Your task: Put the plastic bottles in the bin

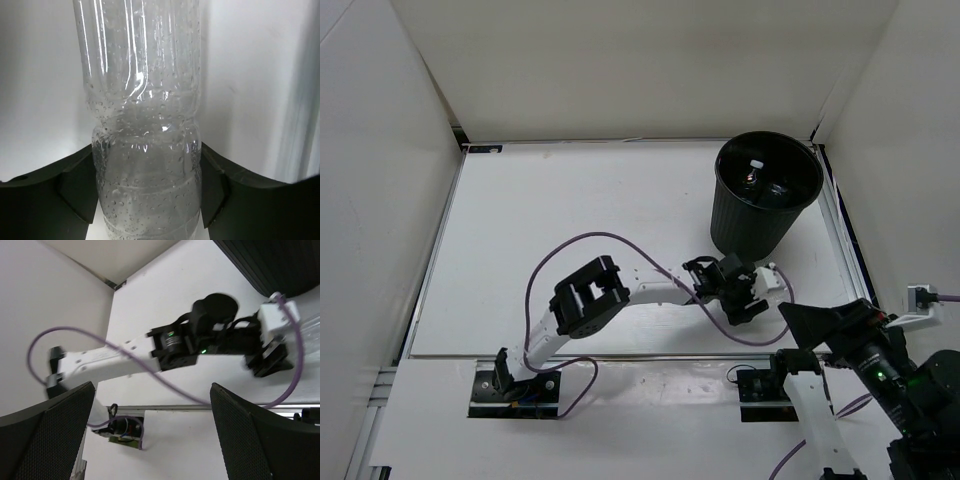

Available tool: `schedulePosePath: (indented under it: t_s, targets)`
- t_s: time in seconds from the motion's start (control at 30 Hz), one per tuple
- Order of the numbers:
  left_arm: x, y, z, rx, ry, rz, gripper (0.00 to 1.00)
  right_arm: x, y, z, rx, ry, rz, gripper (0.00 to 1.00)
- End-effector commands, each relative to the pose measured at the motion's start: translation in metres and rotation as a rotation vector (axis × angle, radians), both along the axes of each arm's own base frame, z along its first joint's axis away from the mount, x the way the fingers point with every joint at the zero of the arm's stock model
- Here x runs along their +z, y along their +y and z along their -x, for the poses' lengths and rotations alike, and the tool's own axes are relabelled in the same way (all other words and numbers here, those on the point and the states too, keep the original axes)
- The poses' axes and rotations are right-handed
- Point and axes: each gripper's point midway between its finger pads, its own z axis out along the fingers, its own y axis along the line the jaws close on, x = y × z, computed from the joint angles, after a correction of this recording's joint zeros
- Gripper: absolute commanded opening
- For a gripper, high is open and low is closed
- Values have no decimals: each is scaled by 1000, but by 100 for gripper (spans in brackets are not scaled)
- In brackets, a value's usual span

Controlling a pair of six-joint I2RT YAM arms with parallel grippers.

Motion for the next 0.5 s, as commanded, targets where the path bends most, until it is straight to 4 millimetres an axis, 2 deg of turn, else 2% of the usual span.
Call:
schedulePosePath:
  t_s: [0.0, 0.03, 0.07, 0.1, 0.13, 0.2, 0.23, 0.3, 0.33, 0.4, 0.43, 0.47]
  targets:
    - [56, 17, 47, -74, -7, 31, 75, -17, -5, 4, -23, -13, 16, 99]
    - [74, 31, 55, -87, -31, 39, 73, -20, -7, 2, -41, -12, 8, 99]
    - [85, 37, 68, -122, -49, 41, 69, -23, -10, 3, -56, -29, 10, 99]
    - [97, 44, 70, -117, -81, 42, 67, -30, -12, -1, -63, -17, 14, 99]
    - [125, 56, 77, -116, -96, 61, 64, -30, -17, -3, -98, -29, 11, 99]
    - [158, 64, 81, -88, -102, 80, 58, -32, -23, -3, -138, -34, 8, 99]
    - [189, 63, 77, -59, -118, 122, 58, -32, -26, -2, -160, -42, -4, 99]
    - [234, 74, 74, -32, -150, 172, 56, -27, -32, 3, -186, -70, -12, 99]
    - [273, 74, 66, 10, -194, 240, 56, -23, -36, 4, -204, -82, -19, 99]
    - [322, 75, 57, 26, -279, 321, 56, -19, -40, 6, -224, -96, -18, 99]
    - [343, 76, 37, 67, -319, 354, 56, -19, -39, 6, -215, -94, -29, 99]
    - [380, 68, 21, 98, -363, 427, 56, -16, -42, 8, -228, -106, -29, 99]
